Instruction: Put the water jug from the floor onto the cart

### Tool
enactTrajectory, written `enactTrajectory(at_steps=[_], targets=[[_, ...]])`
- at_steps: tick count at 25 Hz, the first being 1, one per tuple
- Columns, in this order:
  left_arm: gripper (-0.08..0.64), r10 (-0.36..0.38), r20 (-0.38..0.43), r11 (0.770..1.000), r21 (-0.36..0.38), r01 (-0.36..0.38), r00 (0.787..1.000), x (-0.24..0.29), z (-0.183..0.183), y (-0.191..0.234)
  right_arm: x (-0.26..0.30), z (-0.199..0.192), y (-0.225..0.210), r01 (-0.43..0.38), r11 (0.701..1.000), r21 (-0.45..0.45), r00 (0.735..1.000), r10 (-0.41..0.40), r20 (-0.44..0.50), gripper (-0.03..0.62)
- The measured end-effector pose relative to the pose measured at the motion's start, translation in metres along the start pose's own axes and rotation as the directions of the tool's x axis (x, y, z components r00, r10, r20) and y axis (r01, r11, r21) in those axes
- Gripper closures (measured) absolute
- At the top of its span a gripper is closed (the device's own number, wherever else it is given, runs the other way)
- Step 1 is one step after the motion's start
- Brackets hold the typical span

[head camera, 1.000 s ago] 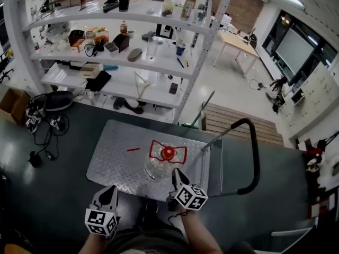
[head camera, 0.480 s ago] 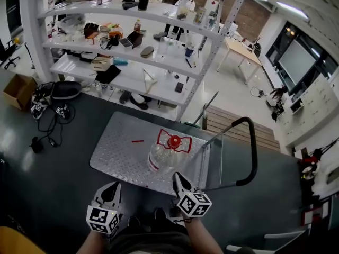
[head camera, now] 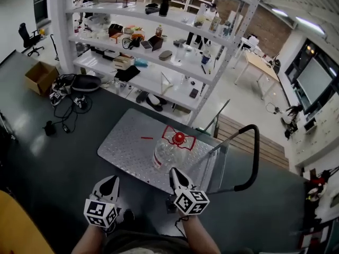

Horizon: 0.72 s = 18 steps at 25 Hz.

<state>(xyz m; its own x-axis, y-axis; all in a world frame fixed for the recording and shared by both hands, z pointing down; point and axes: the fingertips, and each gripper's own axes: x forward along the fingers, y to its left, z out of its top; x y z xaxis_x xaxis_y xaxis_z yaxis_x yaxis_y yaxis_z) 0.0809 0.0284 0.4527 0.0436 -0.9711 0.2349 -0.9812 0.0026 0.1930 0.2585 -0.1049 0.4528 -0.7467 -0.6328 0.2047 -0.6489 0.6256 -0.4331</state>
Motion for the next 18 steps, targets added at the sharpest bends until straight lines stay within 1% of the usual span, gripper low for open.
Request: enactTrajectory(at_steps=[3,6,14,18], targets=[[0.555,0.033,0.014,0.999,-0.005,-0.033,0.999,-0.016,-0.005,-0.032,-0.035,-0.001,-0.009,-0.035,0.999,-0.008,0.999,0.035,-0.01,0.601],[0.555,0.05,0.021,0.999,-0.001,-0.05,0.999,-0.031,-0.015,-0.071,-0.073,-0.002,-0.023,-0.058,0.998,-0.031,0.998,0.058,-0.018,0.601],[0.555,0.06,0.028,0.998,0.0,-0.06,0.998,-0.076,-0.056,-0.184,-0.182,-0.015,-0.066,-0.08,0.993,-0.081,0.996,0.078,-0.032,0.601],[0.555,0.059,0.03,0.998,0.009,-0.059,0.998,-0.092,-0.063,-0.228,-0.223,-0.017,-0.08,-0.088,0.989,-0.116,0.995,0.083,-0.053,0.601]])
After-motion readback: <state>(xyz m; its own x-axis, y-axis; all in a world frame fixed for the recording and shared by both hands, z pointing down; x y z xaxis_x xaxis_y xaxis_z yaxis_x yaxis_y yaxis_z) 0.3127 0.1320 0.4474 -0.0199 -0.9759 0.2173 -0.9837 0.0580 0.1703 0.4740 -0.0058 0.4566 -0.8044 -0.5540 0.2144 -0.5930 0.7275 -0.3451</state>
